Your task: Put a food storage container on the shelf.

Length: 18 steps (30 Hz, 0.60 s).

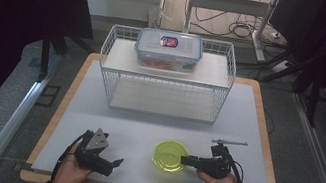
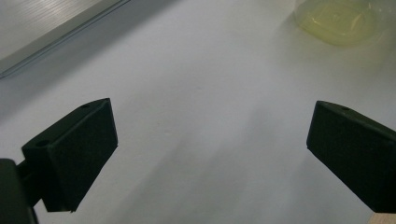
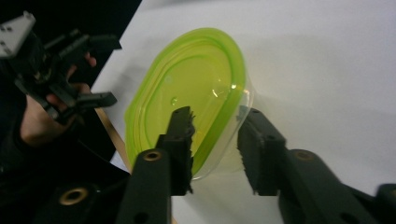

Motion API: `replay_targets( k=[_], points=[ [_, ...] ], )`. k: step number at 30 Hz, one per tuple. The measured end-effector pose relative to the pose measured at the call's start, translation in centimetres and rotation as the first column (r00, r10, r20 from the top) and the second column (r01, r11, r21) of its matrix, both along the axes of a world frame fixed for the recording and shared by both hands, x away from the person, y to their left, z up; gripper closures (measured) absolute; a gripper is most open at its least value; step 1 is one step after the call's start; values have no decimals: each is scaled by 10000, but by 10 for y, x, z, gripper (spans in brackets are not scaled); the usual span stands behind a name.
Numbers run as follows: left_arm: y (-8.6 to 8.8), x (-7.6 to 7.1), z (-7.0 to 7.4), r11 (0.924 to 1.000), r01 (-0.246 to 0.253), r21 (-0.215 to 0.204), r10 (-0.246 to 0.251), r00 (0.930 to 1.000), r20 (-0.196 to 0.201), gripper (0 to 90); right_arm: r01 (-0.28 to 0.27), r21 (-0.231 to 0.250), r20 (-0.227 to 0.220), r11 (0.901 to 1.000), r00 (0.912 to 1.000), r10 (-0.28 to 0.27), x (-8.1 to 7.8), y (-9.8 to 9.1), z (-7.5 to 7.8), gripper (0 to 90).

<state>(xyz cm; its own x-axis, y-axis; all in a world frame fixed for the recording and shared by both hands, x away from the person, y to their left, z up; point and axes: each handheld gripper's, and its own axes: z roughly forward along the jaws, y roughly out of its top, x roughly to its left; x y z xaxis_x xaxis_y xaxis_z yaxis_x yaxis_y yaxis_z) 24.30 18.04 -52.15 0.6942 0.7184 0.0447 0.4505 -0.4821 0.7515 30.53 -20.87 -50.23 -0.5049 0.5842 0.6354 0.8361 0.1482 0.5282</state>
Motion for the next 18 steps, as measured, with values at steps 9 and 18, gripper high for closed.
replay_targets(
  k=[9,18],
  points=[
    [0,0,0,10000,36,27,-36,10000,52,16,20,601,-498,9982,9988,10,5,-2,-3,806],
    [0,-1,1,10000,0,-28,0,9999,136,17,32,828,-254,9966,9997,-11,7,-3,9,809]
  ],
)
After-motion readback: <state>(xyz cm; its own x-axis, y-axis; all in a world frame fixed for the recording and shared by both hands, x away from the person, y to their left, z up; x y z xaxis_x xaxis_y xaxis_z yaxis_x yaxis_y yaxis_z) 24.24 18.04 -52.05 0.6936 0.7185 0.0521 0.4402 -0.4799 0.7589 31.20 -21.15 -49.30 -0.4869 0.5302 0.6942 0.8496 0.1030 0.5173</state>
